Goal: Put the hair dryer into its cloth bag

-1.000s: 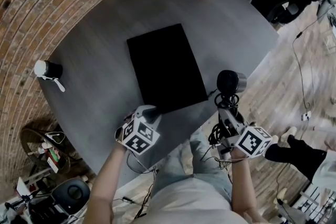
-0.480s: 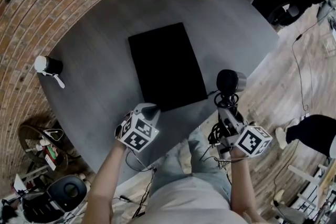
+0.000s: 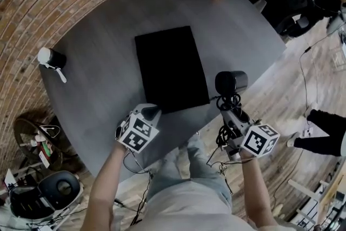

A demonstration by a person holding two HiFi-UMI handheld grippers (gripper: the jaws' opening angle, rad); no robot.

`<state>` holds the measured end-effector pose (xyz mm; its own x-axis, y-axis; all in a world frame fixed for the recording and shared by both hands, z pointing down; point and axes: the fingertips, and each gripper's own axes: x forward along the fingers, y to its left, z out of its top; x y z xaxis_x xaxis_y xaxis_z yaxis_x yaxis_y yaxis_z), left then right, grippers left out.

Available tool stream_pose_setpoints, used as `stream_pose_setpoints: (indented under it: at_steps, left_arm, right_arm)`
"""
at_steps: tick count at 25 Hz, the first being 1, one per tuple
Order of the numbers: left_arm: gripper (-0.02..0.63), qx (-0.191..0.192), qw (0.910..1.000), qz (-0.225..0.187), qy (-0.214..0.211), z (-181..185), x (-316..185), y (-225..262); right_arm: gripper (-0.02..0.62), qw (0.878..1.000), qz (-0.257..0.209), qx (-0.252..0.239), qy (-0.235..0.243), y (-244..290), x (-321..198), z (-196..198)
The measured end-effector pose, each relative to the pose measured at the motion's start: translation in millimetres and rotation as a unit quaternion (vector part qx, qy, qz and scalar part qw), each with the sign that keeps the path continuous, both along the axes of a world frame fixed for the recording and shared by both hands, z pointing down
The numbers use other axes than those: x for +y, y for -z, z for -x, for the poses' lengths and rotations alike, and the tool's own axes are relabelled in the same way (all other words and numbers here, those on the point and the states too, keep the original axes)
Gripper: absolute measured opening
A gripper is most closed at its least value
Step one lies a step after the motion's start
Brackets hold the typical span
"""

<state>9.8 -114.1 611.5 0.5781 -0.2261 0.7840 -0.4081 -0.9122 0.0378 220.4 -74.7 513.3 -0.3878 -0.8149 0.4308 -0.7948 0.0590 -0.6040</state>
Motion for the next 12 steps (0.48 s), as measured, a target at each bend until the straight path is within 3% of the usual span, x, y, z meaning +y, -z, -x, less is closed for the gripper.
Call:
stream_pose_setpoints:
  at_steps: [12]
  left_arm:
    - [0.020,0.025,0.9961,-0.032,0.078,1,-7,21]
  right_arm:
    - [0.158,0.985,-0.005,0.043,0.165,1,14,8]
